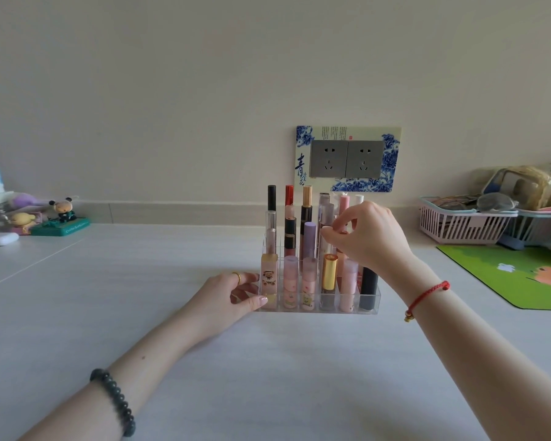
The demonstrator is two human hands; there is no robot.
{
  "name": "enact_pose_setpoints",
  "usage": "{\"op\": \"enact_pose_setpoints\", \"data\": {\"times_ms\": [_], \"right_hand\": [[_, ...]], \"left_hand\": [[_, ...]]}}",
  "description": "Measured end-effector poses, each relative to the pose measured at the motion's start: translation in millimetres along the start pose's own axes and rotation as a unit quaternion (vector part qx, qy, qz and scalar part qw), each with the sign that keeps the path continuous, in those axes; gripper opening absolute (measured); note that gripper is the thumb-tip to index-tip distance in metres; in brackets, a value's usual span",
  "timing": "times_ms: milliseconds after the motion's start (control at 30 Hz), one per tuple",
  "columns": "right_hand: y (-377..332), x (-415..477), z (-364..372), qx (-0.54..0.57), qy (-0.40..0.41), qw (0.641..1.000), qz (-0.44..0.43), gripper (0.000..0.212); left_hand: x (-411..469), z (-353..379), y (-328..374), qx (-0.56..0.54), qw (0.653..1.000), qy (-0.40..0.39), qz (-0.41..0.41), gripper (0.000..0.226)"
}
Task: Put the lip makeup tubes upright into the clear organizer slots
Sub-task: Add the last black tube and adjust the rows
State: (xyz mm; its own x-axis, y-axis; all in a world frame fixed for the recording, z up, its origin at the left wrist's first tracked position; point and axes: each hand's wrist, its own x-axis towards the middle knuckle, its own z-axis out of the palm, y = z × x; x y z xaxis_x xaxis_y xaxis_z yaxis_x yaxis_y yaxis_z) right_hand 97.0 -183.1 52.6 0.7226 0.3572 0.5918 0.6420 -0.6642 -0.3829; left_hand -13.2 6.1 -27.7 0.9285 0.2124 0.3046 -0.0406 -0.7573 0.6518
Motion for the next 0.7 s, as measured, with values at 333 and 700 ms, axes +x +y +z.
{"op": "enact_pose_setpoints", "data": {"times_ms": [333, 700], "right_hand": [[9.6, -10.7, -30.3, 0.108, 0.06, 0.991, -0.057, 0.011], [73.6, -37.4, -22.1, 0.197, -0.132, 0.97, 0.058, 0.029]], "left_hand": [[0.8, -1.8, 5.2, -0.032, 0.996, 0.089, 0.001, 0.037], [1.0, 0.3, 8.5, -0.083, 0.99, 0.118, 0.01, 0.018]]}}
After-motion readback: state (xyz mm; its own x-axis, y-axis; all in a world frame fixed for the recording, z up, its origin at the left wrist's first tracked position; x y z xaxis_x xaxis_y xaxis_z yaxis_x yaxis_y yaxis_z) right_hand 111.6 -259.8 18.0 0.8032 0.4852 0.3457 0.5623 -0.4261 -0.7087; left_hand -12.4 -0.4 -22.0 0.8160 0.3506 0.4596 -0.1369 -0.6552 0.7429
